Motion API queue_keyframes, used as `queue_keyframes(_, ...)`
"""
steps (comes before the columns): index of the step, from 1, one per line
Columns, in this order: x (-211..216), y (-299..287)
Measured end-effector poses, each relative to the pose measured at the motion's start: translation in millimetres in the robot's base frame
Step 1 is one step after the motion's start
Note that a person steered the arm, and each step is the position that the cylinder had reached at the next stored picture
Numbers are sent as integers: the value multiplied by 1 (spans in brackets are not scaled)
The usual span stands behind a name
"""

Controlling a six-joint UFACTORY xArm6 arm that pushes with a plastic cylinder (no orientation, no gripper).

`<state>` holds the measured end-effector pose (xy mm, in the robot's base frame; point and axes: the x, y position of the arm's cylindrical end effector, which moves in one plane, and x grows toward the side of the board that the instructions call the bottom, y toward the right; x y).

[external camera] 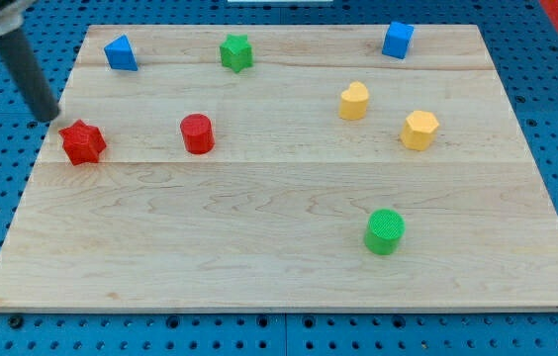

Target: Push the red star and red circle to the right side of the board

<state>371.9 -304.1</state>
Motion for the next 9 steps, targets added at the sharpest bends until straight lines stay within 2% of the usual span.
queue_keyframes(2,39,0)
queue_keyframes(3,44,29)
queue_keyframes(4,27,95)
queue_keyframes(6,30,207)
queue_keyframes(7,38,242)
queue_keyframes(8,21,258)
queue_keyframes(9,63,299)
